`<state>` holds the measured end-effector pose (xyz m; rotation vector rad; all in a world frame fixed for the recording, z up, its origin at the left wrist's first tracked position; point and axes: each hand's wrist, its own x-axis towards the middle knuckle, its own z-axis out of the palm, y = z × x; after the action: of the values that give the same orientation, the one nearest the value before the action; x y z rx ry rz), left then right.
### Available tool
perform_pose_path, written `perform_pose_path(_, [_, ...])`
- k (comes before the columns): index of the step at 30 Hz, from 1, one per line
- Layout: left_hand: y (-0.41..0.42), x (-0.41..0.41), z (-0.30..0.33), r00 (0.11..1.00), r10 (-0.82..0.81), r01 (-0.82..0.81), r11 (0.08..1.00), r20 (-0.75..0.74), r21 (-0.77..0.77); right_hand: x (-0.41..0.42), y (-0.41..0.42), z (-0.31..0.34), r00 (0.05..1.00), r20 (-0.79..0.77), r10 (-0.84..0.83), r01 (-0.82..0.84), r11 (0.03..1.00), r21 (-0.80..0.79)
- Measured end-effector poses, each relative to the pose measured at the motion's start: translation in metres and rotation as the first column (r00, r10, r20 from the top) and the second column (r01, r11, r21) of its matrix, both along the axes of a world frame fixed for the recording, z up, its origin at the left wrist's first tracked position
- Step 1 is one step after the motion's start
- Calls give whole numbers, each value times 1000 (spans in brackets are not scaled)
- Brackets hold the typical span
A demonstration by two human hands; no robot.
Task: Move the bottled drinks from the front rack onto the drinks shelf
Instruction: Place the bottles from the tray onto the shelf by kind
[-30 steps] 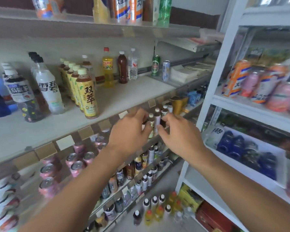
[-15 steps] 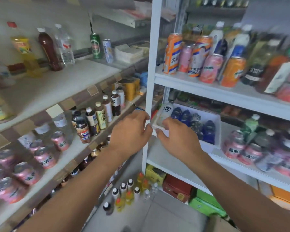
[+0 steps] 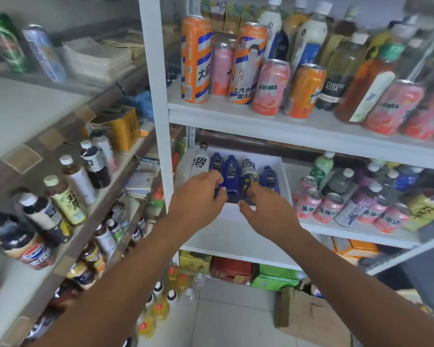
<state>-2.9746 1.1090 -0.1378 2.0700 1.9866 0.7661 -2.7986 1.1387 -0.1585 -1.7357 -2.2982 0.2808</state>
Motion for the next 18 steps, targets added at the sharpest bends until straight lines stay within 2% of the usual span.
perform_pose_path(9, [59, 1, -33, 996, -40, 49, 992, 81, -117, 11, 57, -35, 987, -4, -160, 158, 978, -136])
perform_pose_path(18, [111, 11, -59, 995, -5, 27, 974, 100, -223, 17, 134, -85, 970, -109, -219, 182, 943, -277])
